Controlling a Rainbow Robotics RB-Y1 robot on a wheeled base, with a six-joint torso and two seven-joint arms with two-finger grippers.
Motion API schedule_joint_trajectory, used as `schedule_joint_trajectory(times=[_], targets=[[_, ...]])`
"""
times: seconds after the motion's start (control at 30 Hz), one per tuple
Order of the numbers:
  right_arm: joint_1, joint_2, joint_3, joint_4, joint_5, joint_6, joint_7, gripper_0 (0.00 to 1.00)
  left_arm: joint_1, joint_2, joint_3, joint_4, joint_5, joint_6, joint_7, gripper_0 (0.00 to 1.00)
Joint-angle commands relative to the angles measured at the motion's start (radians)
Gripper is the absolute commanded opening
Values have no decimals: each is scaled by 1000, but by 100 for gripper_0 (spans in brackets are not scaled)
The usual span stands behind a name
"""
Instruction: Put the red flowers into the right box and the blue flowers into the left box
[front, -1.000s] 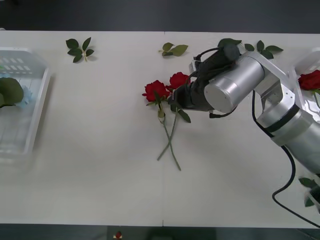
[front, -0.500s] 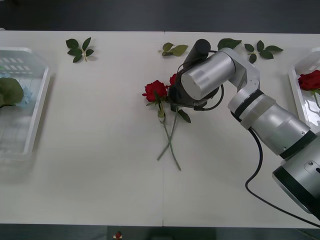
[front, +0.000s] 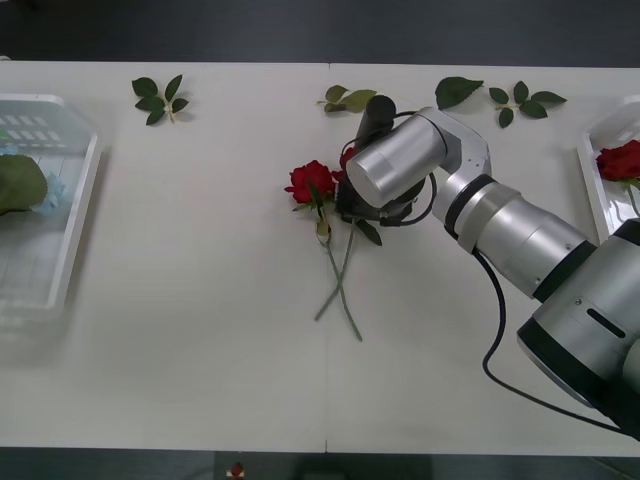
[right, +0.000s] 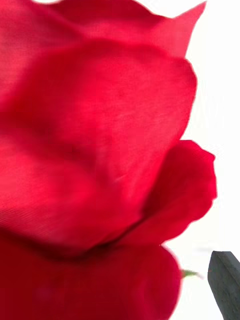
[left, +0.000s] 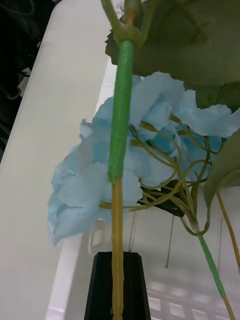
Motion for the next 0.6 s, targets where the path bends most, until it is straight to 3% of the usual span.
schedule_joint_trajectory(times=[0.03,0.07,0.1,0.17,0.3,0.37,0.6], targets=[[-37,30,-29,7,2,-2,-35,59,-36,1,-11,-1,-11,-8,-21,4],[-39,30,-29,7,0,-1,-37,25,-39,1,-16,0,-9,-8,-21,5],[-37,30,-28,5,-3,-1,-37,0,-40,1,-22,-1,-9,-8,-21,7],[-37,30,-29,7,-5,-2,-35,0,-42,1,-25,-1,-5,-8,-21,13],[-37,30,-29,5,-9,-1,-35,0,-42,1,-36,-1,28,-8,-22,38],[-39,30,-29,5,-9,-2,-35,0,-40,1,-39,-1,46,-2,-25,44],[-39,30,-29,5,-12,-2,-35,0,-40,1,12,-58,212,219,-51,83]])
